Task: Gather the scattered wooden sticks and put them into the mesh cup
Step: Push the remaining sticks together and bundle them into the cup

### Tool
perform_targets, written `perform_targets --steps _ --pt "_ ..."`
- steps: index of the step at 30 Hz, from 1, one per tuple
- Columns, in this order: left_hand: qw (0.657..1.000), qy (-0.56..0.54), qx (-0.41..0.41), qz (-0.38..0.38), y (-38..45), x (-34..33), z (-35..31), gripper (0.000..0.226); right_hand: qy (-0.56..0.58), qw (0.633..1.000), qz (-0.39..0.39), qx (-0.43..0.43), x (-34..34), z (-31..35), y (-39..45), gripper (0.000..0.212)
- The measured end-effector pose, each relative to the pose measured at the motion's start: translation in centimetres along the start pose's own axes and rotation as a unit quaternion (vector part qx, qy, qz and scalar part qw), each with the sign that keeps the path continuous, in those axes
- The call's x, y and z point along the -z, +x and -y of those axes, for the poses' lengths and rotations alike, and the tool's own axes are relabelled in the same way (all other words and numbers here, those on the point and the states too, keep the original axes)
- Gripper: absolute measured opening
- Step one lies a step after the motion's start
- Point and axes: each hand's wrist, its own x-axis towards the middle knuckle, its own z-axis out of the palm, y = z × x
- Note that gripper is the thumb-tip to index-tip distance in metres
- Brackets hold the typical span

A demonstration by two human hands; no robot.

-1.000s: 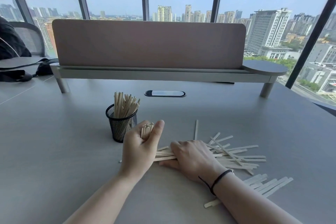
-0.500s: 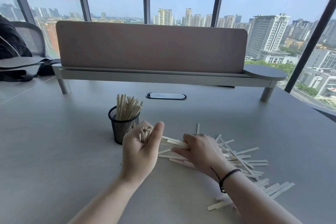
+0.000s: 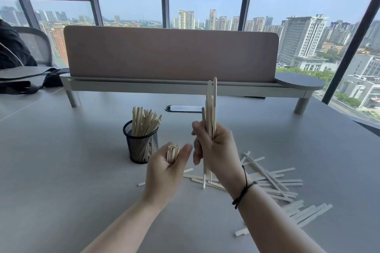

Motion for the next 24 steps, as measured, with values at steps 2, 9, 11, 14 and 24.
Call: perform_targets --steps 2,9,11,14,24 --pt "1.000 0.004 0.005 -0.011 0.0 0.1 0.0 0.069 0.021 1.000 -0.002 -0.008 -0.6 -1.2 -0.5 0.025" --pt "0.998 -0.016 0.015 -0.057 0.2 0.2 -0.5 0.072 0.037 0.999 -0.003 -0.006 -0.6 -2.3 -2.0 0.019" --pt "0.998 -0.030 0.020 -0.057 0.3 0.3 -0.5 0.072 0.055 0.998 0.009 -0.015 -0.6 -2.3 -2.2 0.036" --pt "0.998 -0.038 0.000 -0.048 0.3 0.3 -0.7 0.062 0.067 0.996 0.031 -0.039 -0.6 -2.2 -2.3 0.044" --pt "0.995 -0.071 0.065 -0.010 0.3 0.2 -0.6 0.062 0.092 0.989 0.044 -0.108 -0.4 -2.4 -2.3 0.051"
